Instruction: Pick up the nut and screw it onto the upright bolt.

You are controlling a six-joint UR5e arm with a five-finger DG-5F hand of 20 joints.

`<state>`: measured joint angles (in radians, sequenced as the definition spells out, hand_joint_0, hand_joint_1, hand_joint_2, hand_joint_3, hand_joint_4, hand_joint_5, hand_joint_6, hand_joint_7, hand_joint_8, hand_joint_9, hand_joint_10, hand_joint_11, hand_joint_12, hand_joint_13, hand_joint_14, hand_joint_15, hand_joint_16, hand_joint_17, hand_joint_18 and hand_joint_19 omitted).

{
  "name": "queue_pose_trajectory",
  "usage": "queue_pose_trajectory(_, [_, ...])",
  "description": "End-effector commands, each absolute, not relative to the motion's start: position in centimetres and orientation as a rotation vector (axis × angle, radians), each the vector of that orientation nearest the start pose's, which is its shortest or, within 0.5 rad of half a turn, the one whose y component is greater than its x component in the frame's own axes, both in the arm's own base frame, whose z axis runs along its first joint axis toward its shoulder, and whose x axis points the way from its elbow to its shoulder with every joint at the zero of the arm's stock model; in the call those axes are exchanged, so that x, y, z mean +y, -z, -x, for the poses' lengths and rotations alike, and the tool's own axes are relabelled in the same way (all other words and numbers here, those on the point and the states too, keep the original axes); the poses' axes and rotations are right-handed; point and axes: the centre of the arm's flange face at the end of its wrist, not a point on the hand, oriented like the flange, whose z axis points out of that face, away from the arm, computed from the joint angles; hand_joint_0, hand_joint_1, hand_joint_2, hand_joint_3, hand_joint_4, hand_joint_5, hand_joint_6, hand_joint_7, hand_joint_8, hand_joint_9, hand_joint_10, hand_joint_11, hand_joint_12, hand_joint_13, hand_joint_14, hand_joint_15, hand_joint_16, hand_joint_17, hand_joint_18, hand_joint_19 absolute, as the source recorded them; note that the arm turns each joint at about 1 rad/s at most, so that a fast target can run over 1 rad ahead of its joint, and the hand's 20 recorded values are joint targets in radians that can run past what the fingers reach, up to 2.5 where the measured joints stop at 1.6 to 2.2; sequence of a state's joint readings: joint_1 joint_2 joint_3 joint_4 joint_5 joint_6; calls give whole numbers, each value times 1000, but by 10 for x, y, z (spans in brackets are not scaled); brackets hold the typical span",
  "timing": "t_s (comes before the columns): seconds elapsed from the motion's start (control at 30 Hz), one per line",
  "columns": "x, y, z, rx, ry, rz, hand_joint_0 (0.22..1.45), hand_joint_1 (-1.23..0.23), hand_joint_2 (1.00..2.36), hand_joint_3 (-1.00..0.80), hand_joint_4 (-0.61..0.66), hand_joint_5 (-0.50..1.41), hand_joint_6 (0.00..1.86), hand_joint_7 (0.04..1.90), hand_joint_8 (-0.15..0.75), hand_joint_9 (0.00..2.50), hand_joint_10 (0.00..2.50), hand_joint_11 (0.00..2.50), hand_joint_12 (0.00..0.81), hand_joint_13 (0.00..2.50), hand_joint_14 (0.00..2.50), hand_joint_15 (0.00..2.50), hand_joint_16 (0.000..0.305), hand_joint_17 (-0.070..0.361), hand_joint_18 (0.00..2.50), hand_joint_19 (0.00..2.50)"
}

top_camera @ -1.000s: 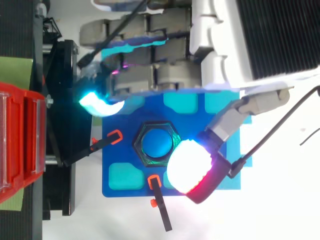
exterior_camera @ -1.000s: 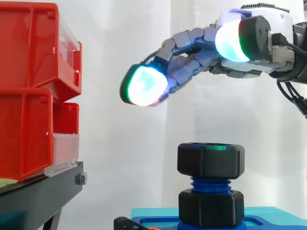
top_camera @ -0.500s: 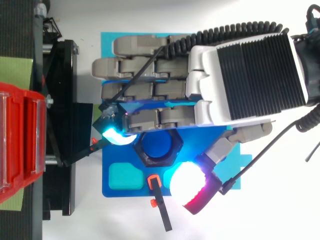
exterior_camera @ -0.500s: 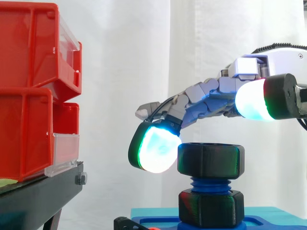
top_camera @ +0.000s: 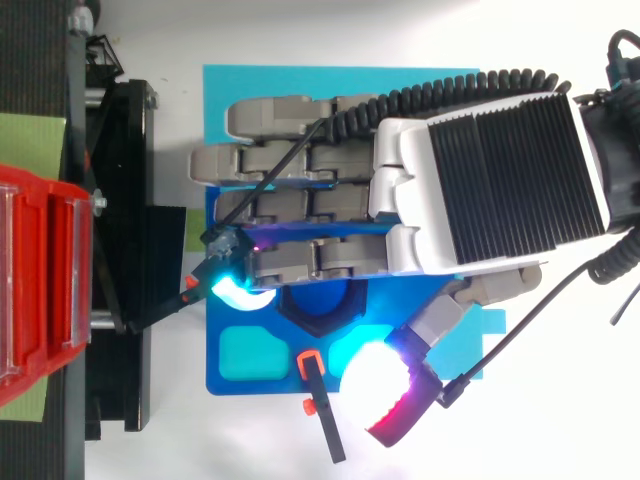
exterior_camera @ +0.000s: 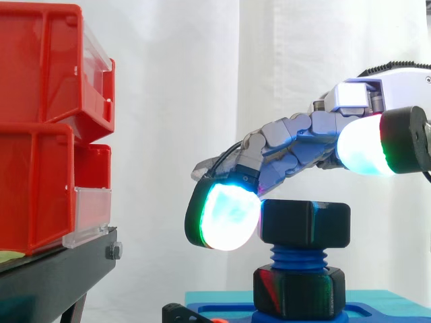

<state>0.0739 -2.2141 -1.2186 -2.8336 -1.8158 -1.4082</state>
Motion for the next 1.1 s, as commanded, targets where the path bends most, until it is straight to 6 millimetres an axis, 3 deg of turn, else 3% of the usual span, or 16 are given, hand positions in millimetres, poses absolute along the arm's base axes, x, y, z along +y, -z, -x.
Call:
queue_pose_trajectory(0.0, [-60, -293, -735, 1560, -371, 122, 493, -157, 1000, -500, 263, -129, 504, 1008, 289, 611, 0, 0, 306, 206, 0, 0, 35, 80, 0, 0])
queue_pose_trajectory(0.57, [-78, -292, -734, 1552, -350, 105, 508, -208, 1000, -500, 251, -70, 503, 1227, 309, 779, 0, 0, 287, 362, 0, 0, 30, 68, 0, 0])
queue_pose_trajectory(1.07, [-96, -300, -734, 1540, -337, 96, 519, -171, 1000, -500, 196, 17, 502, 1288, 302, 1063, 0, 0, 266, 520, 0, 0, 26, 58, 120, 0])
